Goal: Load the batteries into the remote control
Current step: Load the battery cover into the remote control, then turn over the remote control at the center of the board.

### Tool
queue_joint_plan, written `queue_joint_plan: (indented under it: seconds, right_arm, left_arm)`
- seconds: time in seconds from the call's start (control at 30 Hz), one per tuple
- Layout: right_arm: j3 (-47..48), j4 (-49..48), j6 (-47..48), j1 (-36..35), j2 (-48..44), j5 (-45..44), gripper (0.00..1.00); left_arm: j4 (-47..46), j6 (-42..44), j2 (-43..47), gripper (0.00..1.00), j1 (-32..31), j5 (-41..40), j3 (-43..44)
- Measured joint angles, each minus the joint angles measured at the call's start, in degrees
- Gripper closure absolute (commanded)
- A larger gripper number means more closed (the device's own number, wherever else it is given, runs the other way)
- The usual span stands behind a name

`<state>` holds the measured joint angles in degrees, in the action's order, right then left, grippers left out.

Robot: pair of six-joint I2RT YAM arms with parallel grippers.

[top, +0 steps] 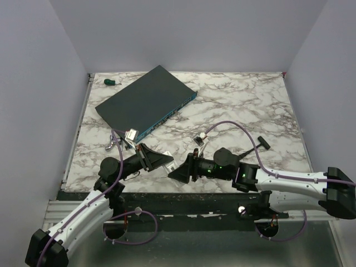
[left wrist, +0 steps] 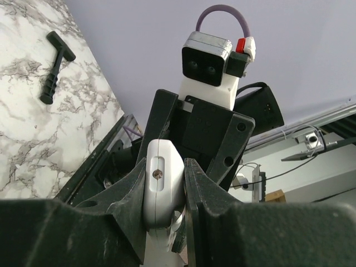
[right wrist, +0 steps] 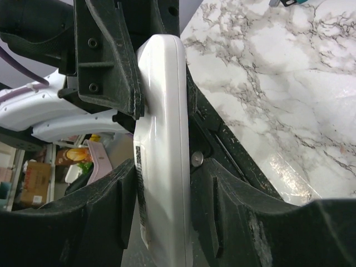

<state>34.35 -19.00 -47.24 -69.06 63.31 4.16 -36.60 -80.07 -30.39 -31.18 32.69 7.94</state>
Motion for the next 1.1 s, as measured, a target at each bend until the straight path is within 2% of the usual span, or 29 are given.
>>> queue_joint_plan:
  seconds: [0.1,0.23,0.4,0.43,0.5,0.63,0.7,0.73,0.8,0.83,0.93,1.1]
  right_arm:
    - [0.0,1.5,0.8,0.0,-1.0,0.2,0.47]
    - [0.0,2.4,1.3,0.0,-1.9,0.3,0.55]
    - [0.0,2.4,1.1,0.0,-2.0,0.9,0.84]
    - [0.0,2.3,1.2,0.1,-2.0,1.2,0.91]
    - [0.1,2.0,0.4,0.1,-2.1,1.6,0.99]
    - [0.1,1.0,0.4,0.1,-2.2,1.8,0.99]
    - [0.1,1.1,0.3,0.1,-2.2,1.6,0.99]
    - [0.1,1.2,0.4,0.1,-2.2,1.3,0.99]
    - [0.1,1.4,0.4,0.0,-2.4,0.5,0.99]
    - [0.1,1.8,0.4,0.1,-2.7,-0.2,0.99]
    - [0.0,3.4,0.7,0.1,-4.6,-3.6,0.99]
    - [0.1,12.0,0.8,0.1,-10.1,-15.0,0.99]
  left_arm:
    - [0.0,0.3,-0.2,1.00,0.0,0.3,0.1]
    - [0.0,0.8,-0.3,1.00,0.0,0.4,0.1]
    - [-0.5,1.3,-0.2,1.00,0.0,0.9,0.1]
    - [-0.7,1.4,-0.1,0.98,0.0,1.1,0.2]
    - [-1.2,1.5,0.3,0.88,0.1,1.4,0.3]
    - [-1.3,2.1,0.5,0.60,0.2,1.4,0.7]
    - [-1.0,2.4,0.5,0.38,0.2,1.4,0.8]
    - [-0.8,2.4,0.5,0.23,0.2,1.3,0.8]
    - [-0.4,2.7,0.5,0.05,0.2,1.3,0.8]
    - [0.0,3.0,0.6,0.01,0.2,1.2,0.9]
    - [3.3,4.1,1.2,0.01,0.2,0.9,1.6]
    - [18.1,10.3,5.7,0.01,0.2,-2.9,5.6]
